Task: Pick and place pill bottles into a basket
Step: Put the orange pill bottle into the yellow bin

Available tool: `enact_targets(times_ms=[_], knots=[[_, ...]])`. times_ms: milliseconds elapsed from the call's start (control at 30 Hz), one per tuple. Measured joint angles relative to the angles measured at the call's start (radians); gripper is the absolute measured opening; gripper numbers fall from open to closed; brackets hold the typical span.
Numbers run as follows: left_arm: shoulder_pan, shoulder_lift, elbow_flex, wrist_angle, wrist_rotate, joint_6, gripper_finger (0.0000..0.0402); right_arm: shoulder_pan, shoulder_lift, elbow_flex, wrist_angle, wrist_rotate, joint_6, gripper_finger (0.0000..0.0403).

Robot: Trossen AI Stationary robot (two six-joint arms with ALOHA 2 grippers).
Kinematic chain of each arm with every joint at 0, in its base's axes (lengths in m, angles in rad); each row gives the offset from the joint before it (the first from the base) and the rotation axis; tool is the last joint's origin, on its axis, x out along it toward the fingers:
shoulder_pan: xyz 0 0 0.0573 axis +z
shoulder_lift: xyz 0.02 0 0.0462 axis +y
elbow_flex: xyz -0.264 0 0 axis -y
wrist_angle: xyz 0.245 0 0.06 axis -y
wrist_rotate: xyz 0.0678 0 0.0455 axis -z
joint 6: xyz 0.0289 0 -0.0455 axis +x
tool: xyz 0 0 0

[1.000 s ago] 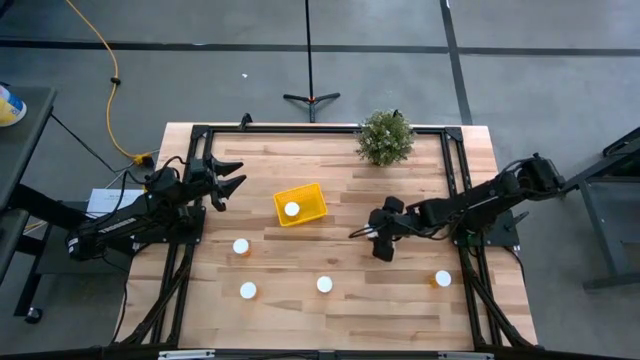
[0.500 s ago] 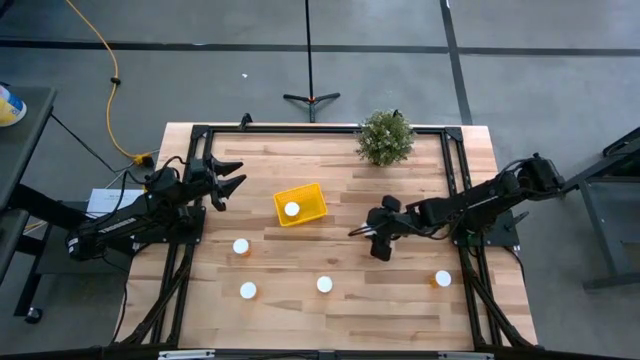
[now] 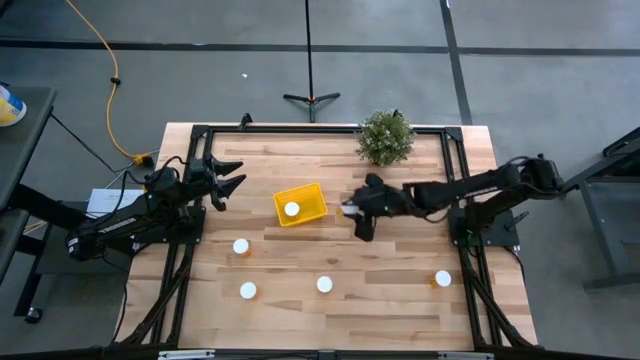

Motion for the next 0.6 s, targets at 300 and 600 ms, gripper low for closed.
enact_targets(times_ms=[300,600], knots=[[0.0,0.0,0.0,-0.001,-0.003,0.0,0.0259,-0.089,0.024,0.025,0.224,-0.1,-0.136,0.0208],[0.0,0.0,0.0,-0.001,-0.008,0.0,0.0259,-0.137,0.17,0.064,0.337,-0.173,-0.161,0.0208]])
